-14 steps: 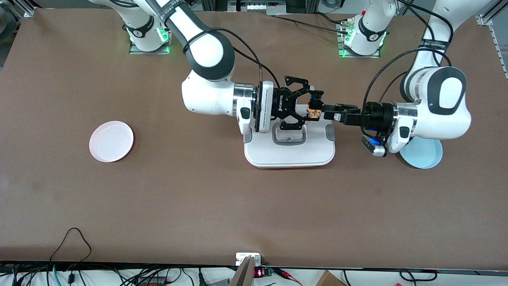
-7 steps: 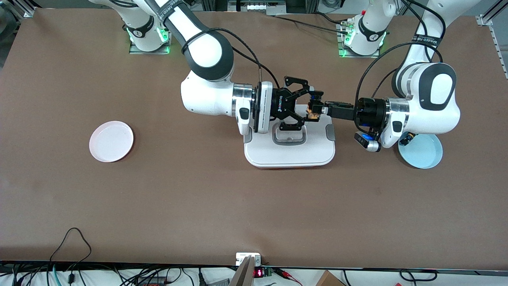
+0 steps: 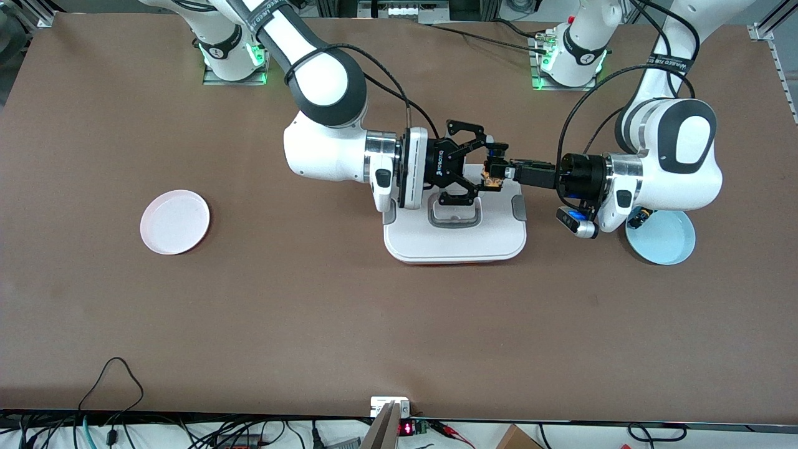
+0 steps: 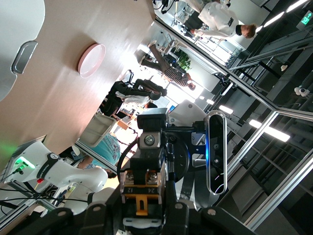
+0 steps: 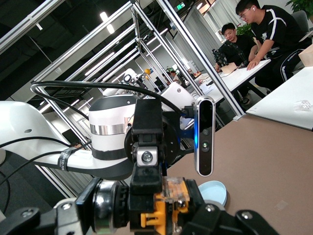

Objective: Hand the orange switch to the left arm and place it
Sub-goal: 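Close the left gripper on the switch while the right gripper opens, then carry the switch to the blue plate while the right gripper withdraws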

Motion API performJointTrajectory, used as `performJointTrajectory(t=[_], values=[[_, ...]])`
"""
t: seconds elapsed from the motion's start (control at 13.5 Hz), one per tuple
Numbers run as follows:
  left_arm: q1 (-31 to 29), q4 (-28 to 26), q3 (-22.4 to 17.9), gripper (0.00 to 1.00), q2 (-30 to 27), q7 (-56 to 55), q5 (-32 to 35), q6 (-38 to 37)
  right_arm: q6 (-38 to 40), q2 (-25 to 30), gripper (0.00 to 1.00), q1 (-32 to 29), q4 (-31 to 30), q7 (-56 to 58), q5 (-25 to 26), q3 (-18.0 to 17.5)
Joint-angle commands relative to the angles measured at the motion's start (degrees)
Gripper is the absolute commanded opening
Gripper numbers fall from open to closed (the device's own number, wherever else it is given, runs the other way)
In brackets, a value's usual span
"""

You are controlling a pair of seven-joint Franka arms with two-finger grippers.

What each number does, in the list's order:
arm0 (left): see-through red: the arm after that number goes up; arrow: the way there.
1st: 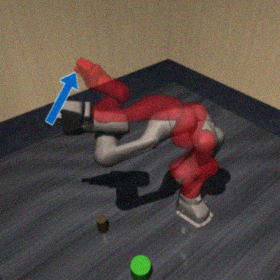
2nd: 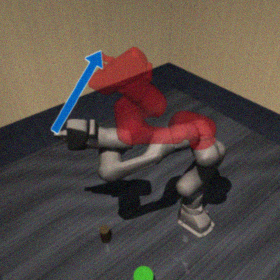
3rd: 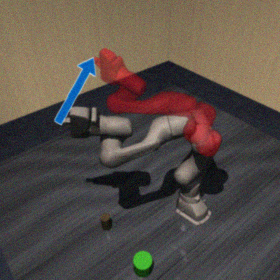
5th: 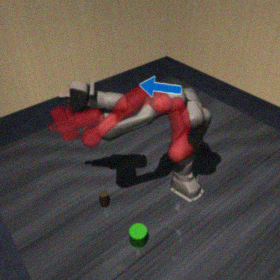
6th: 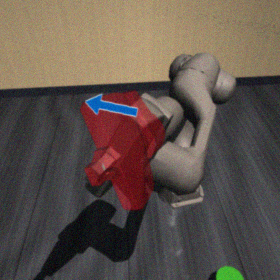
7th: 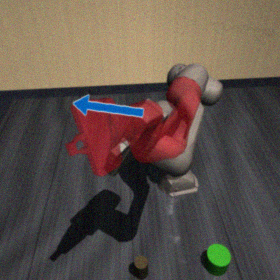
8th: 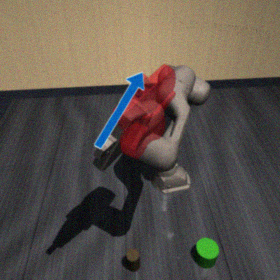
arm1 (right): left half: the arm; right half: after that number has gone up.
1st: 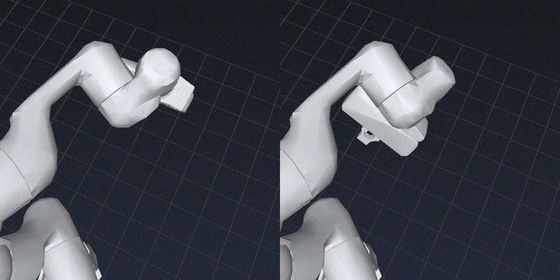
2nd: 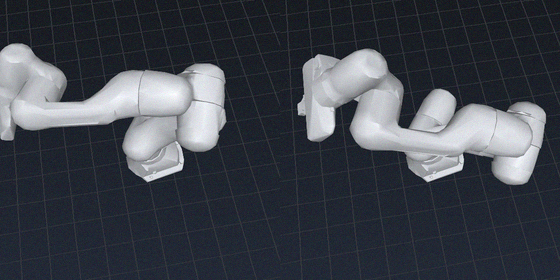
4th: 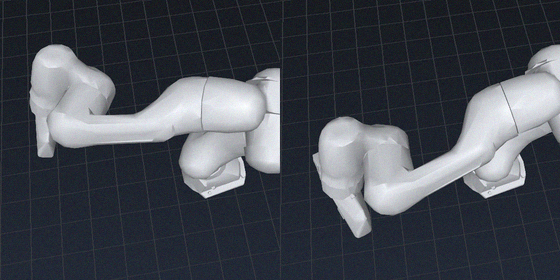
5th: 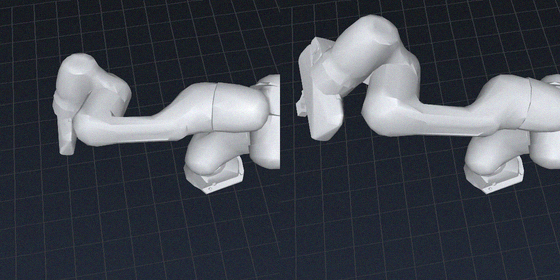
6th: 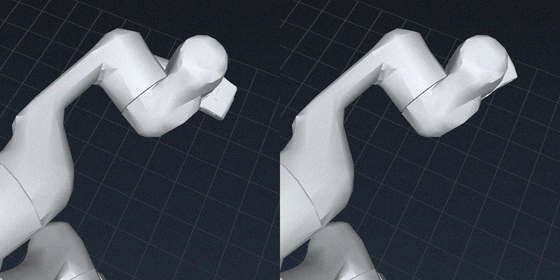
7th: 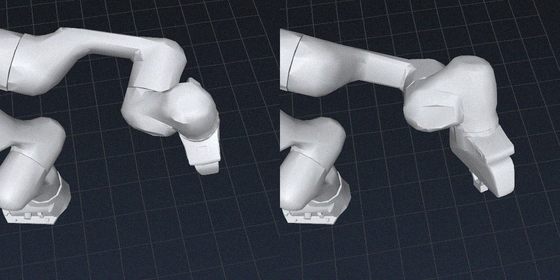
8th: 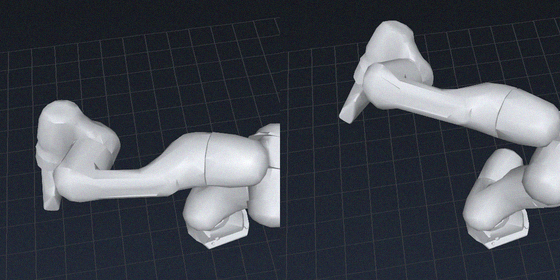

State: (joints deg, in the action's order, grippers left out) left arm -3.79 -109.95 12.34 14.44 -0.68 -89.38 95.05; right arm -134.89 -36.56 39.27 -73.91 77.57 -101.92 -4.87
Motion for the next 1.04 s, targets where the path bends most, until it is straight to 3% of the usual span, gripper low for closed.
performJointTrajectory(t=[0.0,0.3,0.67,0.89,0.96], values=[[0.1,-0.9,0.1,0.15,-1.2,1.3,-0.6,0.5,-0.2,-0.8,1.00,-0.3,1.2,0.0,-0.7,0.1],[-0.1,-0.5,0.1,0.15,-1.1,1.3,-0.5,0.5,2.1,0.7,1.00,-3.6,1.2,-0.4,-0.5,0.5],[-0.7,0.8,-0.5,0.15,-1.0,1.2,1.0,0.5,21.4,1.8,1.00,-14.3,1.2,-0.8,4.0,0.7],[-1.7,7.4,-0.6,0.15,1.2,1.1,14.9,0.4,35.9,1.8,1.00,-21.9,0.9,-0.8,9.9,0.8],[-1.7,10.1,-0.8,0.15,2.5,1.0,18.3,0.4,37.6,2.7,1.00,-23.4,-0.7,-0.8,11.7,1.1]])
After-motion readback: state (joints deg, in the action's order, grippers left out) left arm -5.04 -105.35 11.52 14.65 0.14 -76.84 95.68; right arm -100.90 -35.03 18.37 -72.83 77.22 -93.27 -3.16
